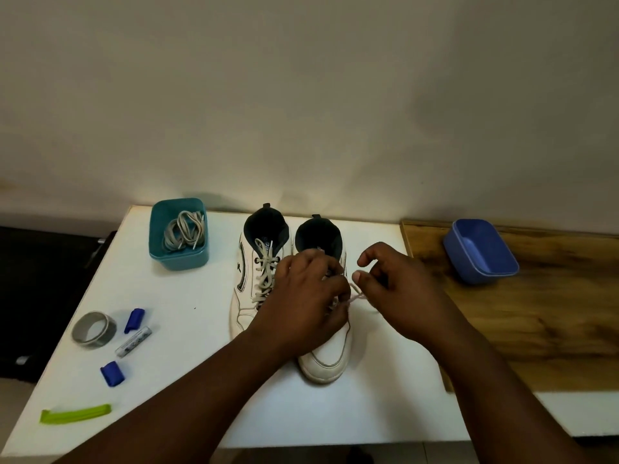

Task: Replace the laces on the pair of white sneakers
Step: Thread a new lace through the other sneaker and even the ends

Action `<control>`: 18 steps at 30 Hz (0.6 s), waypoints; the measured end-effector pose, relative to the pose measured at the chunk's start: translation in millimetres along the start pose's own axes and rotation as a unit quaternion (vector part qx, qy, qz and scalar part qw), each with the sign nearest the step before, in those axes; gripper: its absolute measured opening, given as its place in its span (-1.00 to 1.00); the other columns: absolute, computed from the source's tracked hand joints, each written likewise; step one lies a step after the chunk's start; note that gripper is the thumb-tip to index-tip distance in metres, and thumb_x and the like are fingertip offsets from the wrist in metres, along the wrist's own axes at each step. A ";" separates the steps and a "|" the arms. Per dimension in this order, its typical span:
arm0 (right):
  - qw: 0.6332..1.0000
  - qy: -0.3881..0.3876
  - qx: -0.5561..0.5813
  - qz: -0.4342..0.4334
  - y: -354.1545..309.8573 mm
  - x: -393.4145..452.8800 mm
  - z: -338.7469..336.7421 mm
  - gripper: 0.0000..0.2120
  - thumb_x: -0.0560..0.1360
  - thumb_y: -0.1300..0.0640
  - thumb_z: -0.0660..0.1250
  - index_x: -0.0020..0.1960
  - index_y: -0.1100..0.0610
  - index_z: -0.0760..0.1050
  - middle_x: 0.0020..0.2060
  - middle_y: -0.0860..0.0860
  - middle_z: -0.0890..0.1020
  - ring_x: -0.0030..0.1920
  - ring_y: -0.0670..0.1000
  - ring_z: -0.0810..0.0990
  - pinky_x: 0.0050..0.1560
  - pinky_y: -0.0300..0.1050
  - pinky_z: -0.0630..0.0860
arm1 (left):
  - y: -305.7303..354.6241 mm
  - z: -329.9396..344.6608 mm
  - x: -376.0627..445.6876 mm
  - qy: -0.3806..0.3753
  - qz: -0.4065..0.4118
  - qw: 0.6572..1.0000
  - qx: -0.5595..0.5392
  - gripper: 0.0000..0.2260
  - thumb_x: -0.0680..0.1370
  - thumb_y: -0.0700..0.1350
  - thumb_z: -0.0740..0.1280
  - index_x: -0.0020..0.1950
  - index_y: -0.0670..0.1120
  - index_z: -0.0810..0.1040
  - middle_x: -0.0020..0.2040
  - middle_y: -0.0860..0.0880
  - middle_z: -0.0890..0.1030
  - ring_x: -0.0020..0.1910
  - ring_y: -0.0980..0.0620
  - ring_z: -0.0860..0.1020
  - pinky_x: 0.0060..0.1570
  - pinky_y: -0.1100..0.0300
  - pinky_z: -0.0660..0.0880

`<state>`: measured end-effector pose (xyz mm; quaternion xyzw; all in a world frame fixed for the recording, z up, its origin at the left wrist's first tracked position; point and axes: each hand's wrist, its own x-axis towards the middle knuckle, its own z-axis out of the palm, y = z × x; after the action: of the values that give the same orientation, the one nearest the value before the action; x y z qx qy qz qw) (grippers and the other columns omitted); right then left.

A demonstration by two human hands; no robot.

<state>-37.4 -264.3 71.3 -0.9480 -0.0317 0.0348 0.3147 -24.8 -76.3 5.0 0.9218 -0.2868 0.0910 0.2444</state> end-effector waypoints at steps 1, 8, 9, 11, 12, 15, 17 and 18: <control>0.999 0.005 -0.029 -0.022 -0.3 0.2 -0.1 -0.86 0.60 -0.03 0.39 0.10 -0.11 0.46 -0.32 -0.10 0.62 -0.26 -0.14 0.58 -0.27 -0.24 0.45 | 0.0 -0.3 -0.2 0.004 -0.008 1.000 0.009 -0.76 0.54 0.14 0.22 0.03 0.11 0.63 0.23 0.10 0.51 0.44 -0.05 0.35 0.33 -0.08 0.27; 0.962 0.131 0.238 0.028 -4.3 8.0 16.4 -0.82 0.52 0.26 0.48 -0.08 0.00 0.57 -0.21 -0.07 0.66 -0.15 -0.05 0.66 -0.08 -0.12 0.62 | 2.7 -2.9 -0.5 -0.001 -0.029 0.999 -0.036 -0.79 0.50 0.11 0.24 0.01 0.13 0.62 0.21 0.11 0.48 0.40 -0.02 0.34 0.30 -0.09 0.27; 0.922 0.136 0.361 0.040 -9.3 9.8 18.4 -0.81 0.52 0.31 0.46 -0.09 0.04 0.56 -0.19 -0.03 0.67 -0.13 0.04 0.67 -0.03 -0.05 0.64 | 4.3 -3.3 -1.0 -0.003 -0.031 0.998 -0.055 -0.76 0.51 0.12 0.20 0.04 0.15 0.63 0.23 0.13 0.48 0.40 0.01 0.33 0.30 -0.08 0.27; 0.835 0.108 0.539 0.030 -19.5 10.4 16.6 -0.85 0.52 0.35 0.41 -0.07 0.13 0.51 -0.22 0.05 0.62 -0.21 0.09 0.62 -0.10 -0.04 0.61 | 5.7 -0.9 0.3 -0.003 -0.079 0.986 -0.145 -0.66 0.57 0.15 0.10 0.10 0.15 0.65 0.23 0.17 0.50 0.38 0.07 0.34 0.33 -0.06 0.28; 0.799 0.081 0.596 0.019 -23.4 9.4 14.0 -0.87 0.52 0.32 0.39 -0.07 0.14 0.48 -0.25 0.05 0.57 -0.27 0.05 0.57 -0.17 -0.09 0.58 | 7.8 -3.4 2.4 0.008 -0.134 0.964 -0.230 -0.60 0.59 0.20 0.05 0.13 0.15 0.65 0.21 0.17 0.54 0.35 0.08 0.39 0.34 -0.07 0.32; 0.771 -0.004 0.637 -0.006 -25.4 5.8 10.5 -0.90 0.54 0.27 0.34 -0.09 0.14 0.43 -0.27 0.04 0.49 -0.33 -0.01 0.47 -0.30 -0.16 0.49 | 12.6 -21.0 14.5 0.010 -0.277 0.839 -0.469 -0.38 0.55 0.43 -0.01 0.14 0.09 0.68 0.09 0.05 0.69 0.19 0.08 0.60 0.26 -0.02 0.48; 0.795 -0.036 0.605 -0.007 -21.8 3.6 12.9 -0.93 0.52 0.24 0.31 -0.11 0.12 0.45 -0.27 0.03 0.51 -0.34 0.00 0.44 -0.32 -0.14 0.44 | 16.2 -32.6 18.4 -0.016 -0.282 0.794 -0.539 -0.45 0.63 0.35 0.08 0.13 0.00 0.70 -0.02 -0.04 0.73 0.07 0.02 0.68 0.20 -0.01 0.55; 0.804 -0.055 0.593 -0.001 -20.8 2.9 14.2 -0.93 0.52 0.24 0.31 -0.11 0.11 0.46 -0.26 0.03 0.51 -0.35 0.00 0.42 -0.33 -0.14 0.42 | 18.4 -36.8 18.5 -0.011 -0.282 0.773 -0.568 -0.54 0.67 0.25 0.14 0.13 -0.02 0.70 -0.04 -0.08 0.73 0.04 -0.03 0.69 0.19 -0.05 0.57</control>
<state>-36.5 -238.9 72.3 -0.5733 -0.0232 0.0981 0.8131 -21.2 -79.9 49.8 0.6556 -0.0166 -0.1718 0.7352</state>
